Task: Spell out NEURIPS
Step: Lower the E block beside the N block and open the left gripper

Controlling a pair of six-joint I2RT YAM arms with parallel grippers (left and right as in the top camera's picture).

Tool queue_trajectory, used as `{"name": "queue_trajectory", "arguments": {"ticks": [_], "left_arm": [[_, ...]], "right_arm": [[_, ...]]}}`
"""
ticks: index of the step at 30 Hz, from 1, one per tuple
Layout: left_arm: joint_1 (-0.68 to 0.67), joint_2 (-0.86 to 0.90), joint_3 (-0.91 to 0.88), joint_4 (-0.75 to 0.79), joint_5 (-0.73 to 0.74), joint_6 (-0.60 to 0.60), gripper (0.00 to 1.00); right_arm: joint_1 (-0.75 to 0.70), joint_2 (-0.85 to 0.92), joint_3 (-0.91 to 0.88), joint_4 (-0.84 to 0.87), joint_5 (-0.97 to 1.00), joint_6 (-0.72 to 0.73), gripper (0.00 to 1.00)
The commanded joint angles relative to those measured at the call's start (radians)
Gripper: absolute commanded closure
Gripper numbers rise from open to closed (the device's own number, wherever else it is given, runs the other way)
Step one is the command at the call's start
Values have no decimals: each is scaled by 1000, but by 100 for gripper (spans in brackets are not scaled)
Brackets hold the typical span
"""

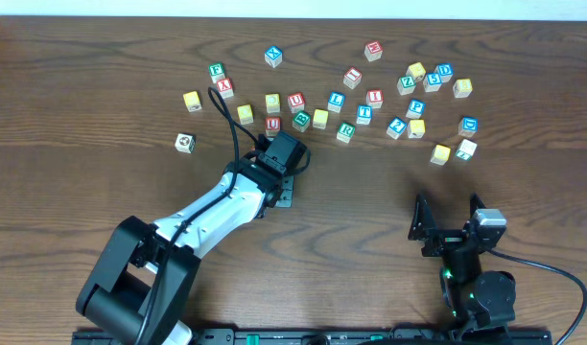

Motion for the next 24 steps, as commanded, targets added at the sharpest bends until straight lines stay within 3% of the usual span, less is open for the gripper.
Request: {"name": "queue_trajectory", "arguments": {"ticks": [1,24], "left_arm": [[0,13,-7,1,-23,-17,93],[-24,13,-7,-29,63,-5,93]], "right_arm": [[-3,-5,-1,-4,-2,11,1],[-3,-5,-1,-4,-2,11,1]]}}
